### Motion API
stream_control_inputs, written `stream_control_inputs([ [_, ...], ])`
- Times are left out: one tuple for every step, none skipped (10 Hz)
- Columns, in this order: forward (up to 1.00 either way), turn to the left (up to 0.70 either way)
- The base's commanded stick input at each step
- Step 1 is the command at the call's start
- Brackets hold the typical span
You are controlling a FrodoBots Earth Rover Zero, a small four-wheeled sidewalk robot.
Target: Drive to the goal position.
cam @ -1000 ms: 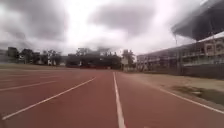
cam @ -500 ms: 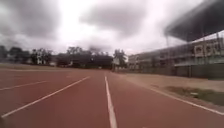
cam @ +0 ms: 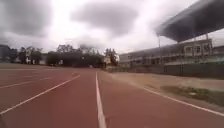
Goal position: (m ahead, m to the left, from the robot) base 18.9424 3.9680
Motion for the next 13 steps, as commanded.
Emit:
stream_control_inputs([
  [0.7, 0.0],
  [0.7, 0.0],
  [0.7, 0.0],
  [0.7, 0.0],
  [0.7, 0.0],
  [0.7, 0.0],
  [0.7, 0.0],
  [0.7, 0.0],
  [0.7, 0.0],
  [0.7, 0.0],
  [0.7, 0.0],
  [0.7, 0.0],
  [0.7, 0.0],
])
